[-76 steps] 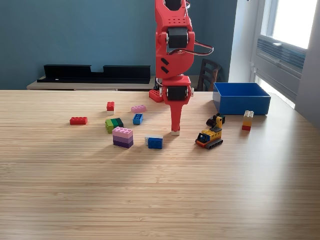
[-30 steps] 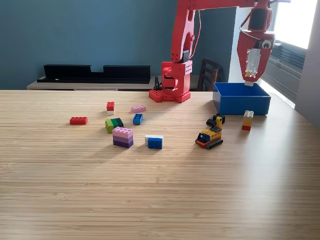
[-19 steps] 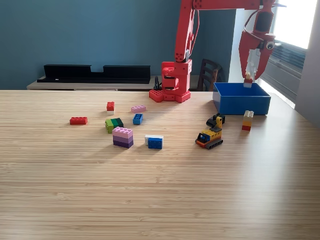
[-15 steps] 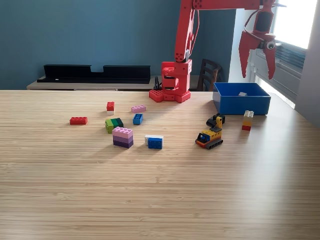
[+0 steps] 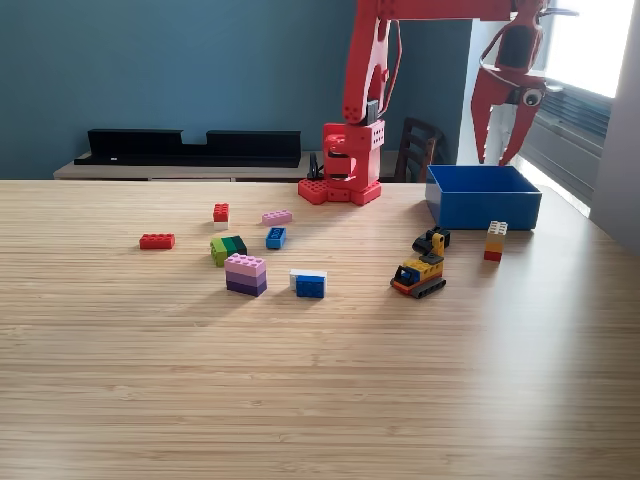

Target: Grasp a lego block and put it in the bin.

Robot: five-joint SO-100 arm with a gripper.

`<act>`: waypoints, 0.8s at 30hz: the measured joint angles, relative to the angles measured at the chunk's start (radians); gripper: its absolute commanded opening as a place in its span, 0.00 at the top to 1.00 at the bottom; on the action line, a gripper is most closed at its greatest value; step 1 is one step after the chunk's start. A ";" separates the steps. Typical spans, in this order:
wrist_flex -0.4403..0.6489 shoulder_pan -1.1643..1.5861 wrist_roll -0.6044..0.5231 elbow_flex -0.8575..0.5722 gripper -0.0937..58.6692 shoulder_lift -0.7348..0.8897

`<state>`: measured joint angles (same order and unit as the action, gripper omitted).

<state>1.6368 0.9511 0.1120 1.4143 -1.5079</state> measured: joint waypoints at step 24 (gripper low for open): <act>0.000 -1.023 0.121 0.049 0.97 0.000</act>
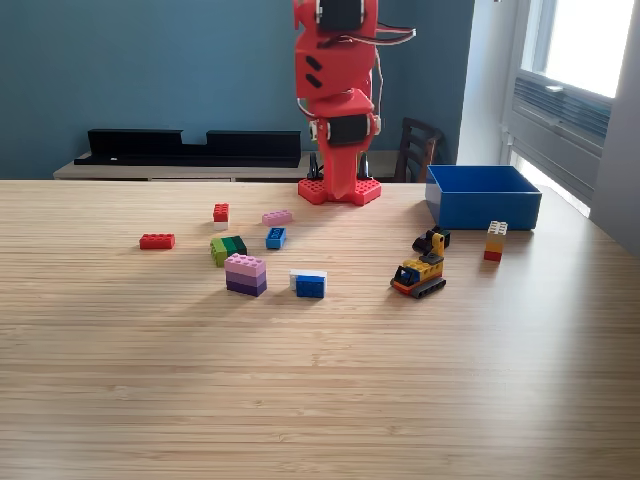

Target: Grasp a lego block and put it in the bin.

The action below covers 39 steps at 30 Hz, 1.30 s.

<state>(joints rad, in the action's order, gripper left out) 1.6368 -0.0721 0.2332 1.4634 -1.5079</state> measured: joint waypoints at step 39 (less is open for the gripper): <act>-0.043 -0.032 0.000 0.000 0.96 0.000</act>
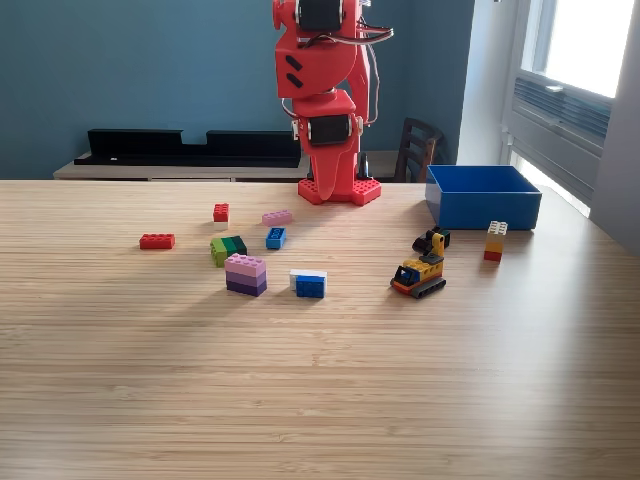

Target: Grasp a lego block and put it in the bin.

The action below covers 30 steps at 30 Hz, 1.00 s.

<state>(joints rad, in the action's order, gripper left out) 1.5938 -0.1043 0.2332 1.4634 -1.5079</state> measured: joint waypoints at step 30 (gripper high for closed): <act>-0.249 0.302 0.098 0.000 0.32 0.000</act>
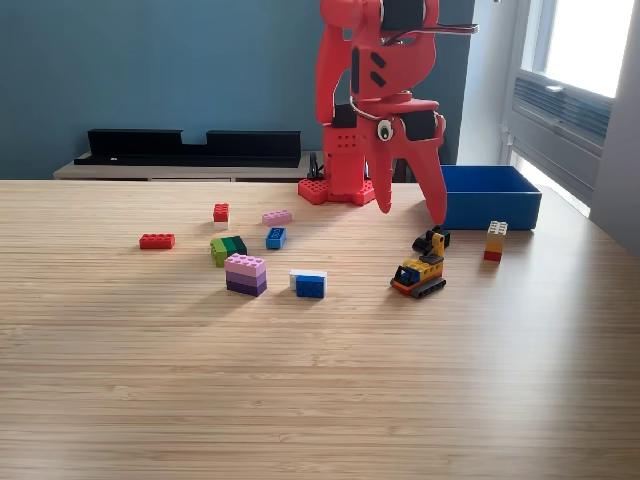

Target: Grasp a lego block and put it in the bin.

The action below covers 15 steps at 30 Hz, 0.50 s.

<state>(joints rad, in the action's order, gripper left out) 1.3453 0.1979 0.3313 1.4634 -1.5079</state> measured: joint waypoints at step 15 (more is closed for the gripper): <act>0.029 -0.002 0.015 -0.037 0.37 0.002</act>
<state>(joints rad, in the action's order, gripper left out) 1.3744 0.1963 0.3467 1.4266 -1.5064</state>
